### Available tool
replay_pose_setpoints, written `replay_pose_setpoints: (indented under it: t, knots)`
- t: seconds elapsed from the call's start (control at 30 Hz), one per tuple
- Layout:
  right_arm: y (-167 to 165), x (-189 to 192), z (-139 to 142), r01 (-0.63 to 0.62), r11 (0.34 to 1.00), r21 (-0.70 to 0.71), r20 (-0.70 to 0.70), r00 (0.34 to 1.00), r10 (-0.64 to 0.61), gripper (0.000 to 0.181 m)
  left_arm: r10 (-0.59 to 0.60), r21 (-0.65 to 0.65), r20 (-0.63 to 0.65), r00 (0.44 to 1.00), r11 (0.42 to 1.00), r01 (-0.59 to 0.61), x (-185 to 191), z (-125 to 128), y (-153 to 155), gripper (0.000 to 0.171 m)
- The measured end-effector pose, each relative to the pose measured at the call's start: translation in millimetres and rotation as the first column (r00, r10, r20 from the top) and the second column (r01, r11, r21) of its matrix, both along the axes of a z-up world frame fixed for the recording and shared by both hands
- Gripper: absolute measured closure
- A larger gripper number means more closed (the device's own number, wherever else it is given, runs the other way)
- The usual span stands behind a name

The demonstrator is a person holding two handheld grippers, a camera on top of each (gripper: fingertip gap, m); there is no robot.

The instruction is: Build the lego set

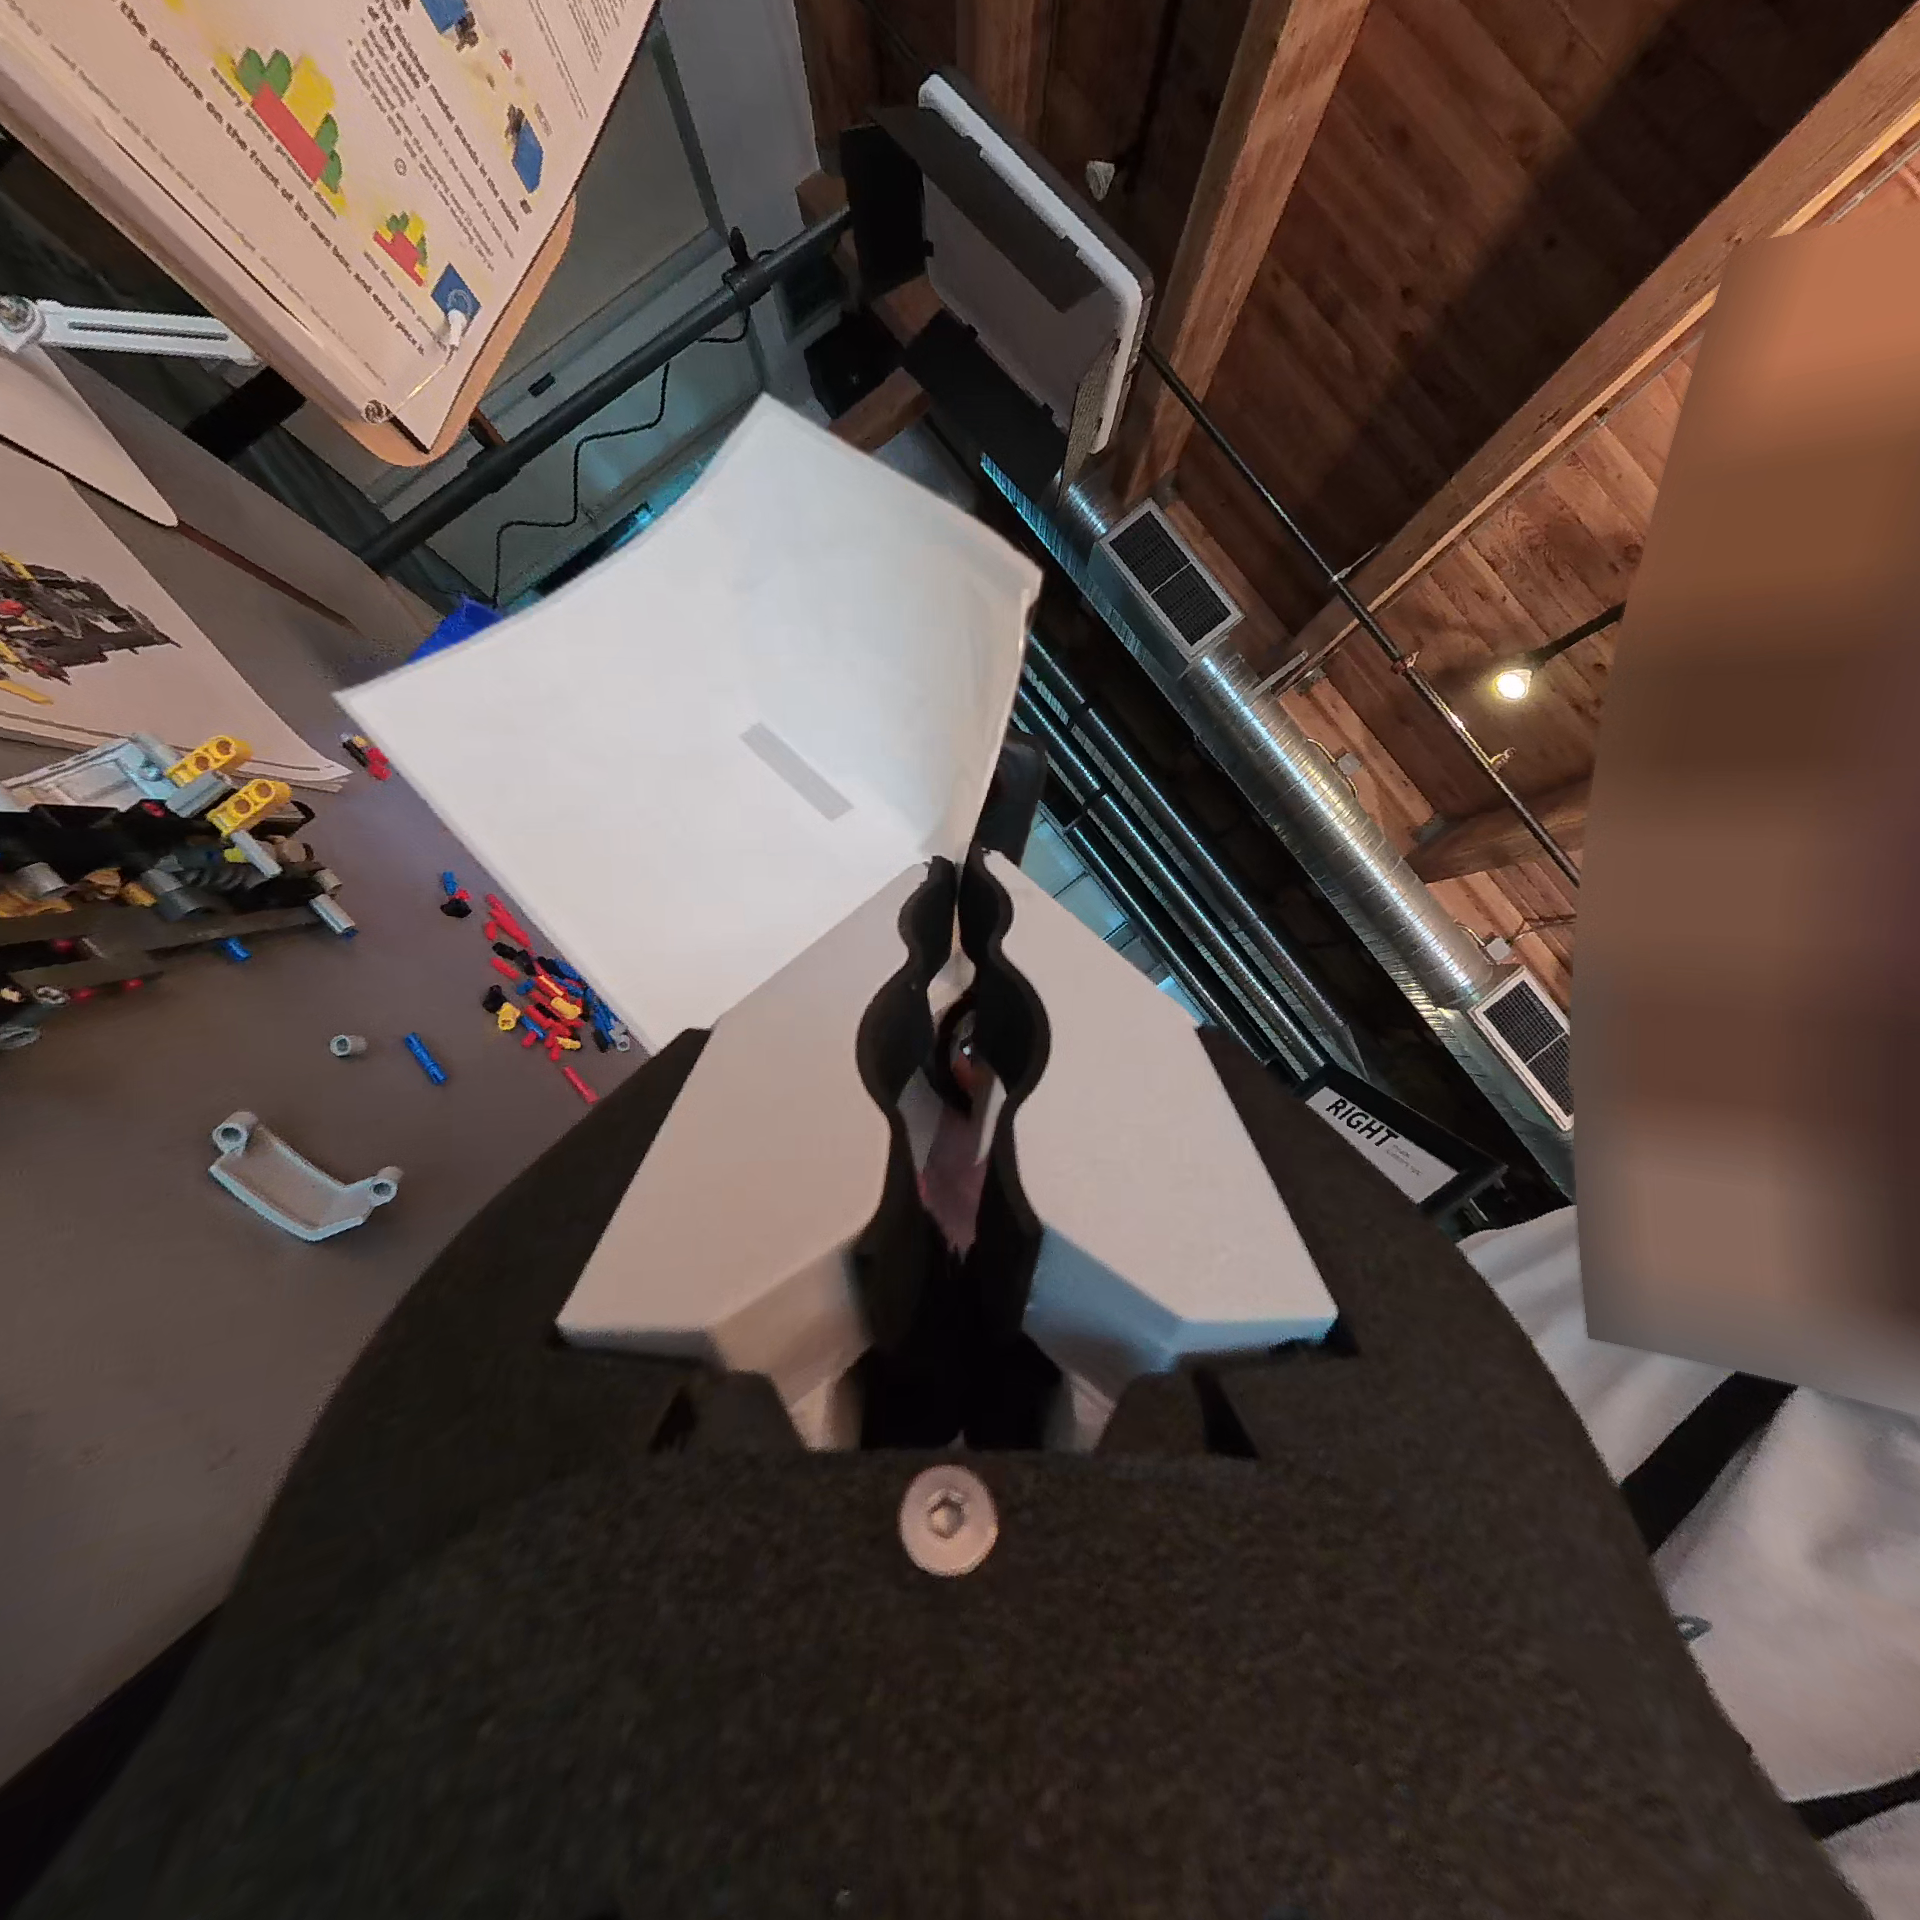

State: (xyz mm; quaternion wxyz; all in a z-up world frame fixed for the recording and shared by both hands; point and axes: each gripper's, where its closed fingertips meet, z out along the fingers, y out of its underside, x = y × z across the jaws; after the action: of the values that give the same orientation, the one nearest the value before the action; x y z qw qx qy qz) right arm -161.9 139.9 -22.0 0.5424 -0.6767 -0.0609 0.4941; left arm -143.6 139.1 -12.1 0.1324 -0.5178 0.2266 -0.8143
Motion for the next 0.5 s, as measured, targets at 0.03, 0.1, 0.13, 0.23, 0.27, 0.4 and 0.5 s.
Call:
replay_pose_setpoints:
  t: [0.03,0.1,0.13,0.23,0.27,0.4,0.5]
  knots:
    - [0.3,1.0,-0.5,0.002,1.0,-0.004,-0.004,1.0,-0.002,0.163,0.001,0.004,-0.001,1.0,1.0,-0.001,0.2,-0.1,-0.3,0.171]
    - [0.4,3.3,0.3,0.006,1.0,-0.003,-0.024,1.0,-0.006,0.169,0.003,0.016,-0.003,1.0,1.0,-0.003,0.3,0.2,-1.2,0.171]
    - [0.3,4.2,0.5,0.005,1.0,-0.003,-0.034,0.999,-0.005,0.17,0.007,0.02,-0.004,1.0,1.0,-0.007,0.2,0.4,-1.1,0.171]
    - [0.1,6.1,0.0,-0.003,1.0,-0.008,-0.055,0.998,0.002,0.173,0.019,0.026,-0.009,1.0,0.999,-0.019,-0.2,-0.5,0.8,0.171]
    - [0.4,6.6,-0.8,0.001,1.0,-0.008,-0.05,0.999,-0.001,0.176,0.019,0.023,-0.01,1.0,1.0,-0.019,-0.4,-1.0,1.4,0.171]
    - [1.4,7.1,-3.5,0.013,1.0,-0.012,-0.031,0.999,-0.013,0.181,0.026,0.017,-0.017,1.0,1.0,-0.026,-1.2,-4.0,3.6,0.171]
    - [3.4,7.9,-6.8,0.027,0.999,-0.021,-0.015,1.0,-0.028,0.181,0.044,0.027,-0.03,0.999,0.999,-0.043,-0.9,-6.9,5.9,0.171]
